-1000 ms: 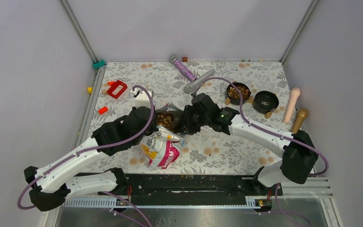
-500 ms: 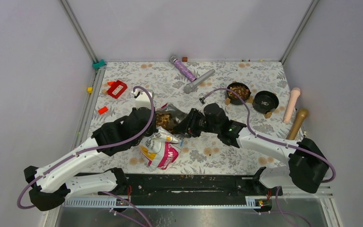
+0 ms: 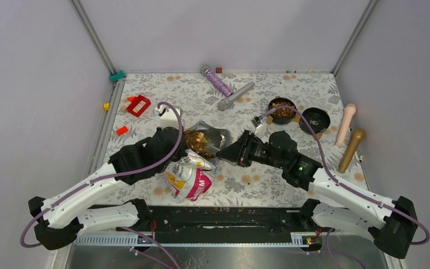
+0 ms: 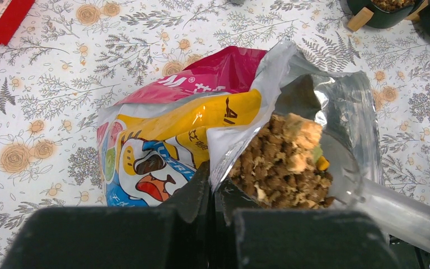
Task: Serve the pet food
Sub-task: Collect the pet food from the pet food bag.
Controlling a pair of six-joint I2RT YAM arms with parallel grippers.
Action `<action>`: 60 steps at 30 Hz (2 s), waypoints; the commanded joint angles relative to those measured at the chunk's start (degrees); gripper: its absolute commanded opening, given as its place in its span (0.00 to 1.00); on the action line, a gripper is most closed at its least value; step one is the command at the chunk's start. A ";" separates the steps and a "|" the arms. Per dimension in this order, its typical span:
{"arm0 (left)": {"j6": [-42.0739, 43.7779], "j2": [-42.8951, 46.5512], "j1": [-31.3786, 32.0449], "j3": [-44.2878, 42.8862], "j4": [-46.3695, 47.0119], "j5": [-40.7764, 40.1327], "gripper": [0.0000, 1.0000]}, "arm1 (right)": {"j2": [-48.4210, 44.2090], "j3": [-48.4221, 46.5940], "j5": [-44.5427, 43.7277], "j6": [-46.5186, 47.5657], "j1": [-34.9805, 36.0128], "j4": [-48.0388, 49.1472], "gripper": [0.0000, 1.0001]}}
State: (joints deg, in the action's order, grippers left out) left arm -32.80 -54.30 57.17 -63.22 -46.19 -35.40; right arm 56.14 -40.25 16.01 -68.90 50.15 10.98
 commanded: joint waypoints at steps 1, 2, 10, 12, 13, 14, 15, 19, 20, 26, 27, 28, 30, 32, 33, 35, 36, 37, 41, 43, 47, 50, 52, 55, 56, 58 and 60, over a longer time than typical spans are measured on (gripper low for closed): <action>-0.37 1.44 1.45 -2.54 6.95 2.66 0.00 | -4.66 0.29 -4.93 1.57 0.29 -0.16 0.00; -0.32 1.36 1.45 -2.59 6.98 2.70 0.00 | -5.17 0.37 -5.35 1.53 0.22 -0.57 0.00; -0.30 1.42 1.72 -2.58 6.91 2.60 0.00 | -5.48 -0.14 -4.62 2.35 0.24 -2.59 0.00; -0.31 1.56 1.81 -2.53 6.98 2.53 0.00 | -5.34 -0.87 -4.55 3.42 0.21 -3.57 0.00; -0.34 1.61 1.89 -2.54 6.92 2.48 0.00 | -5.33 -1.19 -4.73 4.06 0.25 -4.09 0.00; -0.29 1.70 1.89 -2.52 6.91 2.34 0.00 | -5.51 -1.27 -5.02 4.60 0.23 -4.39 0.00; -0.33 1.74 1.96 -2.51 6.93 2.28 0.00 | -5.82 -1.36 -5.47 5.12 0.22 -4.85 0.00; -0.28 2.07 2.07 -2.50 6.95 1.83 0.00 | -7.57 -3.40 -8.89 9.01 0.26 -10.44 0.00; -0.29 2.09 2.07 -2.50 6.99 1.89 0.00 | -7.65 -2.82 -8.45 8.38 0.19 -9.41 0.00; -0.16 1.82 2.16 -2.49 6.95 1.60 0.00 | -8.21 1.02 -5.33 5.63 0.21 0.06 0.00; -0.10 1.79 2.16 -2.46 6.95 1.76 0.00 | -7.70 1.46 -5.78 4.47 0.29 1.66 0.00; -0.10 1.73 2.23 -2.47 6.99 1.89 0.00 | -6.44 1.55 -4.73 3.60 0.30 3.30 0.00; -0.05 1.57 2.23 -2.45 6.91 1.87 0.00 | -4.22 0.75 -0.80 3.42 0.25 4.40 0.00; -0.07 1.56 2.25 -2.49 6.93 1.59 0.00 | -4.42 1.29 -0.24 3.32 -0.20 4.62 0.00; -0.06 1.64 2.25 -2.45 6.91 1.61 0.00 | -5.32 1.93 -1.91 3.22 -0.24 4.82 0.00; -0.10 1.78 2.25 -2.45 6.93 1.73 0.00 | -6.05 1.85 -2.17 4.11 -0.22 4.13 0.00; -0.12 1.83 2.25 -2.44 6.91 1.66 0.00 | -5.90 1.02 -0.93 5.05 -0.23 2.63 0.00; -0.16 1.91 2.25 -2.50 6.96 1.58 0.00 | -5.85 0.44 -0.41 5.68 -0.21 1.52 0.00; -0.15 1.85 2.25 -2.49 6.91 1.18 0.00 | -8.36 3.04 -4.88 3.84 -0.23 1.55 0.00; -0.20 2.00 2.26 -2.39 6.89 0.91 0.00 | -8.71 3.29 -5.10 3.70 -0.23 0.62 0.00; -0.21 2.06 2.25 -2.39 6.91 0.85 0.00 | -9.42 3.63 -2.48 3.03 -0.27 2.06 0.00; -0.31 2.21 2.28 -2.40 6.91 0.81 0.00 | -11.26 3.50 -3.55 3.82 -0.23 -0.02 0.00; -0.45 2.46 2.34 -2.41 6.91 0.77 0.00 | -12.93 3.86 -4.57 4.07 -0.23 -1.57 0.00; -0.45 2.79 2.34 -2.29 7.00 0.64 0.00 | -15.62 4.84 -6.32 3.82 -0.23 -2.20 0.00; -0.50 2.79 2.34 -2.27 7.00 0.51 0.00 | -16.53 5.09 -7.05 3.79 -0.23 -2.64 0.00; -0.50 2.73 2.38 -2.27 6.98 0.53 0.00 | -17.70 5.42 -7.99 3.70 -0.24 -3.55 0.00; -0.47 2.64 2.38 -2.34 6.95 0.63 0.00 | -18.23 5.53 -8.17 3.56 -0.23 -3.94 0.00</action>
State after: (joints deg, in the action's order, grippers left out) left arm -32.40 -53.60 58.04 -63.22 -46.68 -36.38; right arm 39.64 -34.59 10.92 -65.25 50.19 5.34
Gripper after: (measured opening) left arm 0.016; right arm 0.345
